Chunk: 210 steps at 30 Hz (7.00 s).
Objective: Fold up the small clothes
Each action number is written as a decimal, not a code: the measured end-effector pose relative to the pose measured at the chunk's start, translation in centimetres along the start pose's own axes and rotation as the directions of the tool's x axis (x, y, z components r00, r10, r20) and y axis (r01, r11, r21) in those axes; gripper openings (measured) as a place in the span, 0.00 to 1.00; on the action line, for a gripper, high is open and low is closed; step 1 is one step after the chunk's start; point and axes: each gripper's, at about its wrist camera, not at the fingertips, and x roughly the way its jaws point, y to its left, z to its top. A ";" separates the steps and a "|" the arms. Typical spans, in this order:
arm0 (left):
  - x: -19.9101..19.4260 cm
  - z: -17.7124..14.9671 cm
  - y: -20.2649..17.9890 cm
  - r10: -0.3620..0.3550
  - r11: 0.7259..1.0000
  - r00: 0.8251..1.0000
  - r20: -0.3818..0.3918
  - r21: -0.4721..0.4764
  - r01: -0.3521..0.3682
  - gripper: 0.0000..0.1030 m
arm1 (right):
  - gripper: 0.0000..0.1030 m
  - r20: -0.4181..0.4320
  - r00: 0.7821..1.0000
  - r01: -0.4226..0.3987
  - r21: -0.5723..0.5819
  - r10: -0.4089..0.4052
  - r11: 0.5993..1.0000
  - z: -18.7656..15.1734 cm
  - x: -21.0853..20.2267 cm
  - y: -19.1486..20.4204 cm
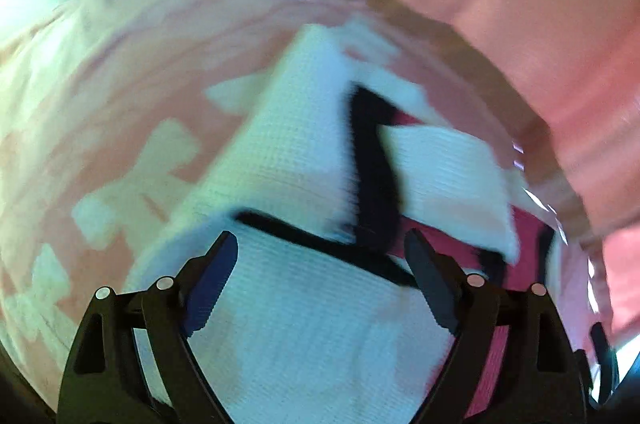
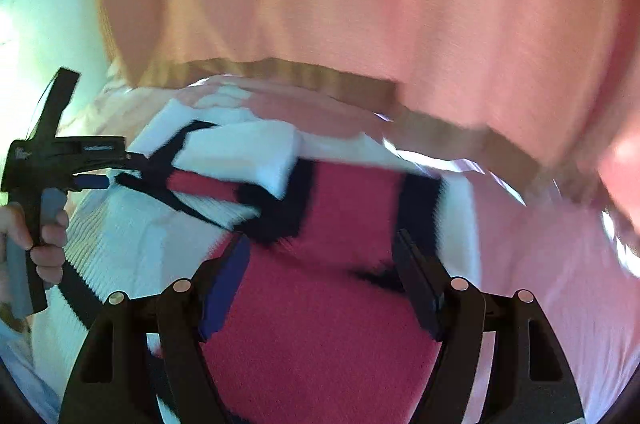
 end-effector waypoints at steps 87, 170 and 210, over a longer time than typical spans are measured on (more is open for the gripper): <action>0.9 3.5 5.3 -0.056 0.964 0.998 0.022 -0.259 0.060 0.09 | 0.06 -0.052 0.990 -0.093 0.480 0.135 0.872 -0.5 7.3 -12.4; 1.9 -0.4 -0.6 0.298 0.924 0.951 0.082 0.224 -0.309 0.54 | 0.08 -0.235 0.972 0.081 0.351 0.004 0.933 -2.1 7.8 -10.5; 2.3 -0.1 -1.3 0.311 0.909 0.942 0.124 0.252 -0.333 0.63 | 0.13 -0.126 0.992 0.049 0.388 0.000 0.920 -2.2 5.9 -12.4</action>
